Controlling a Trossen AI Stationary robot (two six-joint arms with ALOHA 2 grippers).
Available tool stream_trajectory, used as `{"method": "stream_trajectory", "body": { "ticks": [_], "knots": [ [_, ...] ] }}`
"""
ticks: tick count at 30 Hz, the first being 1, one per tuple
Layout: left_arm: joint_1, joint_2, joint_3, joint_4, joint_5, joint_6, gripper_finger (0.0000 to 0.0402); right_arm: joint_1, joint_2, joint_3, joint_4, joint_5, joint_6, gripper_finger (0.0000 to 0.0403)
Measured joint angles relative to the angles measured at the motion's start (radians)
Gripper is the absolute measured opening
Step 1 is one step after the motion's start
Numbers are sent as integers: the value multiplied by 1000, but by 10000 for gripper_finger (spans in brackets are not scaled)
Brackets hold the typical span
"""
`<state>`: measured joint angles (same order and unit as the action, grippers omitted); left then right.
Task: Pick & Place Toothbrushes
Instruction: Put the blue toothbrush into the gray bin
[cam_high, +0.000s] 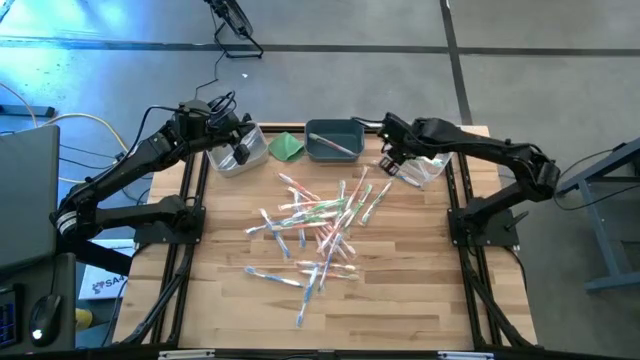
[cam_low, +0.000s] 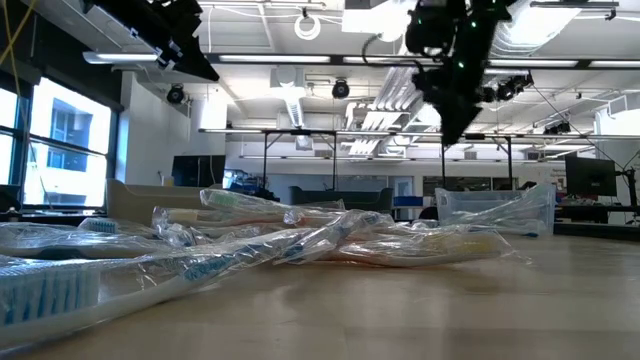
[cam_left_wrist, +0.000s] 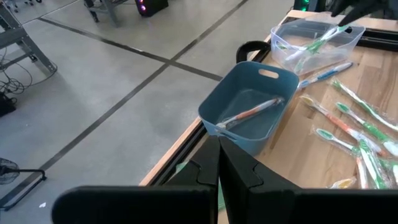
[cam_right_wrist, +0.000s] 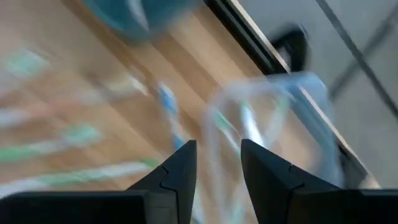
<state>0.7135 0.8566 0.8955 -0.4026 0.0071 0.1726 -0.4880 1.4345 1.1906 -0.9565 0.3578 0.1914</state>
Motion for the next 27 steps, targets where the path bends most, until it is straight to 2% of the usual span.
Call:
{"method": "stream_trajectory", "body": {
  "ticks": [9, 15, 20, 27],
  "knots": [
    [0, 0, 0, -21, 0, -50, 0, 101, 1, 6, 449, -246, -9, 119],
    [0, 0, 0, -51, 0, -56, 0, 150, 1, 6, 701, -253, 4, 119],
    [0, 0, 0, -53, 13, -120, 0, 168, 4, 6, 886, -253, 21, 119],
    [0, 0, 0, -50, 128, -126, 0, 175, 7, 6, 940, -288, 14, 119]
  ]
}}
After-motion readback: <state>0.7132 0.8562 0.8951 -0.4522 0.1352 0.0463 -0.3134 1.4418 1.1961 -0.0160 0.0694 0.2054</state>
